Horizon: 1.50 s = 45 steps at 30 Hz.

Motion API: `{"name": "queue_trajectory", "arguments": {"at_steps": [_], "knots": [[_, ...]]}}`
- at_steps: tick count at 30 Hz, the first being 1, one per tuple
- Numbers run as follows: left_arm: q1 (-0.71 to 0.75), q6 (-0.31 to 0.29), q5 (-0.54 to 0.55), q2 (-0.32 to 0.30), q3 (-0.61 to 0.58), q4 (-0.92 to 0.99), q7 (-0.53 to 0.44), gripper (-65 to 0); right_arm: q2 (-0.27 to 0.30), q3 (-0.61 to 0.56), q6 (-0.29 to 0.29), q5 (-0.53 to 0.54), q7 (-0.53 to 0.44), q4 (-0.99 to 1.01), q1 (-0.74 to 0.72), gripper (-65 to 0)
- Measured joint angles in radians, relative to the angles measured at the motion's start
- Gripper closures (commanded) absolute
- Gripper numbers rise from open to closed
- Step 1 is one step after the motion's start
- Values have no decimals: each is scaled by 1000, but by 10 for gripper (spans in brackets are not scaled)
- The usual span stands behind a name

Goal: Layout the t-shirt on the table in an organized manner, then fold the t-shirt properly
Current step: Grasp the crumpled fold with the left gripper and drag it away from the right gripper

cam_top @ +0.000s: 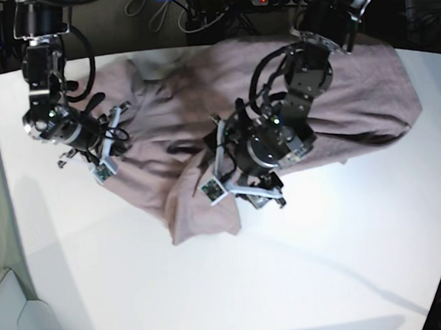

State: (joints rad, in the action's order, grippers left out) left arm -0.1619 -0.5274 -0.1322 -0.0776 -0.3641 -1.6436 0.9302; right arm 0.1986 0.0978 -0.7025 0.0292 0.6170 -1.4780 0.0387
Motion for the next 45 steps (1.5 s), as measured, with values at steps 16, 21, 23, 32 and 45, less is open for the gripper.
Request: {"name": "queue_trajectory", "arguments": {"at_steps": [16,21,23,32,45], "knots": [[-19,-61,-6,-5,-85,157,-57,-430,-2,0,0,-7,8,3,-11,0],[-22,-61,-8,-9,-84,157,-58,-376,-2,0,0,-7,8,3,-11,0],[-31,-61,-5,-10,-85,158,-60,-303,-2,0,0,-7,7,3,-11,0],[-50,-61,-6,-11,-83,166,-64,-88,-2,0,0,-6,3,11,-13,0],[-132,-64,1,-24,269,294,-155,-3,6,0,0,12,-35,64,-36,0]]}}
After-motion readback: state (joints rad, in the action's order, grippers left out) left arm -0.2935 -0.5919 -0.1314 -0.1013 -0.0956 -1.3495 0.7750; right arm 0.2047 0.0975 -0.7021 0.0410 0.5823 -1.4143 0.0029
